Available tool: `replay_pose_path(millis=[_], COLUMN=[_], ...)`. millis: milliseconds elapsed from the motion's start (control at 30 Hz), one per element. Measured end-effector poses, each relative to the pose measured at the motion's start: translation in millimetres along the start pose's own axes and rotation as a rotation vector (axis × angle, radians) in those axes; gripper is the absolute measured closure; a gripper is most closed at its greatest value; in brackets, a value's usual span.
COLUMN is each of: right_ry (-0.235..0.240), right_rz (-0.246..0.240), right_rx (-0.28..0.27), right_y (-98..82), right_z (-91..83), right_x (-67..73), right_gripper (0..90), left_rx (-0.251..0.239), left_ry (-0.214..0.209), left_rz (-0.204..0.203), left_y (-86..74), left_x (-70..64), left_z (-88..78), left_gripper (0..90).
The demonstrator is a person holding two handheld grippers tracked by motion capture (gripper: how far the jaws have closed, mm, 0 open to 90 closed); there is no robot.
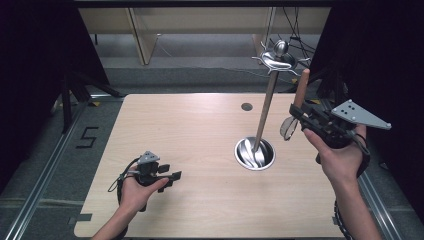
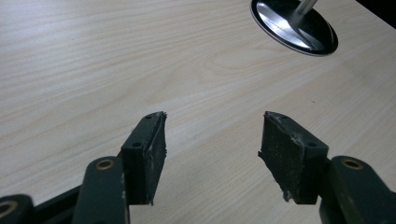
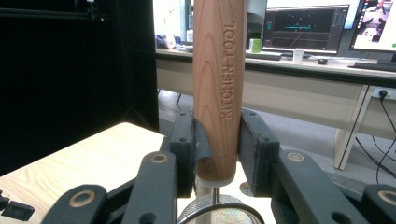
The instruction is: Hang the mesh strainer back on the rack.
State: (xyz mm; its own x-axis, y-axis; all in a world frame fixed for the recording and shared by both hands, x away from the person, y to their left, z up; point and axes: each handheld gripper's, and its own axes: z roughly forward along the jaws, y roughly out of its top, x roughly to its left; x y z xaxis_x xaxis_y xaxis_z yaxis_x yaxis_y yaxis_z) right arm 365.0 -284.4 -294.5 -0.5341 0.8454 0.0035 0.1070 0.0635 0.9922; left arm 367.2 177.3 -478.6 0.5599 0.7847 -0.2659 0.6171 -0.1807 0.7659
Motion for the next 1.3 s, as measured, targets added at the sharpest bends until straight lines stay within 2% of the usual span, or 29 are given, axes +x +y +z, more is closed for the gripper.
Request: replay_pose_path(millis=[600,633,767,800,867,900,1067,1233,1300], right_ry=[-0.018,-0.02,-0.019,-0.022,-0.023,-0.026,-0.045,-0.053,-0.061], right_rz=[-0.031,-0.015,-0.022,-0.006,-0.017,-0.003,-0.034,-0.02,-0.035], right_rx=[0.005,0.011,0.006,0.011,0.012,0.017,0.013,0.028,0.03], right_y=[2.7,2.7,3.4,3.4,3.6,3.5,3.9,3.7,4.1], right_z=[5.0,4.8,6.3,6.0,6.5,6.2,8.1,8.5,9.1], right_x=[3.2,5.1,4.1,5.3,4.6,6.0,6.4,8.6,8.4], right_gripper=[69.9,69.9,69.9,69.9,69.9,69.9,69.9,69.9,69.9], left_rx=[0.001,0.001,0.001,0.001,0.001,0.001,0.0,0.0,0.0], left_ry=[0.0,0.0,0.0,0.0,0.0,-0.002,0.0,0.0,-0.001], left_rz=[0.0,0.0,0.0,0.0,-0.002,-0.001,0.0,0.0,0.0], left_y=[0.0,0.0,-0.1,-0.1,0.0,0.0,0.1,0.0,0.1], left_x=[0.2,0.2,0.3,0.3,0.3,0.4,0.9,0.9,1.0], left_z=[0.0,0.0,-0.2,-0.1,-0.2,-0.3,-0.5,-0.4,-0.6], left_gripper=[39.5,39.4,39.4,39.4,39.4,39.4,39.5,39.4,39.4])
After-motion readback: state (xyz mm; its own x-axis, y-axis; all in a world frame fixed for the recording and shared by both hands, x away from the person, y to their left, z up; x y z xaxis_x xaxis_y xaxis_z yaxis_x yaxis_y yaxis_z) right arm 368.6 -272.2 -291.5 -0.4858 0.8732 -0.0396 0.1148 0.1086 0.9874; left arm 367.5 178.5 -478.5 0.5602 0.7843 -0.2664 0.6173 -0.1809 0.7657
